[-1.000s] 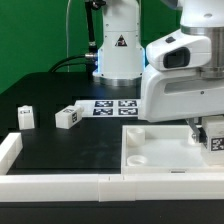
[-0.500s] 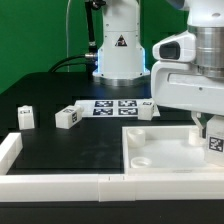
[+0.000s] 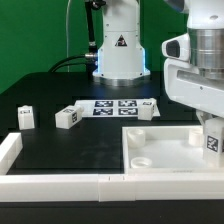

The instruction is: Assemble one leg

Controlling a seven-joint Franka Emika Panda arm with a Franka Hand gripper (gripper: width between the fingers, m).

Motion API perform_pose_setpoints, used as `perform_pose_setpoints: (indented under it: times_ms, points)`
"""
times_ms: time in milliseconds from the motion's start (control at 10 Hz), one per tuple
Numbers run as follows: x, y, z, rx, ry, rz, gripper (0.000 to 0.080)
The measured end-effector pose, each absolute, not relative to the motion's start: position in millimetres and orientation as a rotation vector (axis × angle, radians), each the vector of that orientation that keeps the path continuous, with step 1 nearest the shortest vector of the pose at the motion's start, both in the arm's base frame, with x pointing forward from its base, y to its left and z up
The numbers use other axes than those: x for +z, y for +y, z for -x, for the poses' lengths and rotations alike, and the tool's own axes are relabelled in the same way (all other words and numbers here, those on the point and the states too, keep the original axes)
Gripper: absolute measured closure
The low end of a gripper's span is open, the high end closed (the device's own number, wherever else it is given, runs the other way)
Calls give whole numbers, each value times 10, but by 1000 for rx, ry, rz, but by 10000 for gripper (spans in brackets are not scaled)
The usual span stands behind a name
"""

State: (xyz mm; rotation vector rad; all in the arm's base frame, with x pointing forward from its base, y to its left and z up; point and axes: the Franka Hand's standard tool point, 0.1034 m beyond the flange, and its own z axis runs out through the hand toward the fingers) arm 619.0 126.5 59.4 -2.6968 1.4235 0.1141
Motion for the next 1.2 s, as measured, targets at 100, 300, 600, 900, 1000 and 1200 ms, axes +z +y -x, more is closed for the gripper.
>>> perform_pose_setpoints:
  times_ms: [100,300,600,900,1000,1200]
  points:
    - [596,1275,-6189,117,1426,2691,327]
    - [615,1289,-6192,95,1112,2830,207]
    - [580,1300,-6167,67,508,2996,152]
    - [584,1299,-6191,31,-79,3055,151]
    - [595,1281,-6206,21,-260,3051,151]
    - [599,1254,-6216,9,-542,3014,151]
